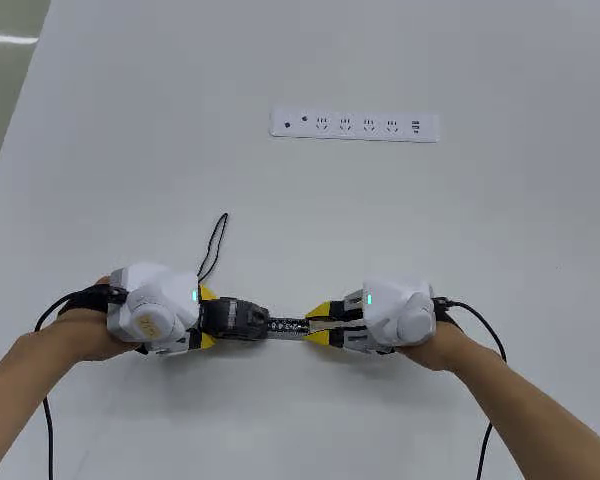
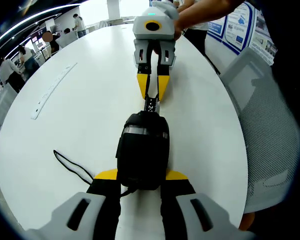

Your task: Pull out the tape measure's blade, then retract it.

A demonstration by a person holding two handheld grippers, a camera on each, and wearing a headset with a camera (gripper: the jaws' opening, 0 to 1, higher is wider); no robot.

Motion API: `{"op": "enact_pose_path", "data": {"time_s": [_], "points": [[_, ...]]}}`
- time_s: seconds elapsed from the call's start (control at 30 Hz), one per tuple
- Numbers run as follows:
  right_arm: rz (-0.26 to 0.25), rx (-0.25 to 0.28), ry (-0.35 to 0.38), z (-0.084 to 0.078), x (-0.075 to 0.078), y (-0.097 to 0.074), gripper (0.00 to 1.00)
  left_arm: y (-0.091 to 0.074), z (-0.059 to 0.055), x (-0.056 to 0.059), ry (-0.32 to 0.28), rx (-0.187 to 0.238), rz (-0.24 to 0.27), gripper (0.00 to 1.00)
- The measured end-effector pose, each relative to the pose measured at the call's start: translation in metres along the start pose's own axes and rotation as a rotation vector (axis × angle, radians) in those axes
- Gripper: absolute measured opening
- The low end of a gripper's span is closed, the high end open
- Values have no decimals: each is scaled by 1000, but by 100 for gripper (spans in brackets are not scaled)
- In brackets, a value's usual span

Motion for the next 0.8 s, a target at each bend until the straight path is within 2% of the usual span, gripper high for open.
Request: {"op": "enact_pose_path", "data": {"time_s": [0.8], "points": [[-1, -7, -6, -4, -1, -9, 8, -1, -1, 1, 0, 1, 2, 26]]}}
Point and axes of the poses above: the centre of the closed fingertips' face, and the gripper's own axes: y roughly forward along the fingers, x roughly to its right, z roughly out of its top, the point moved 4 cm from there along -y, roughly backward along the fingers, and after that the axes turned 3 degrees about z, right-handed, at the moved point
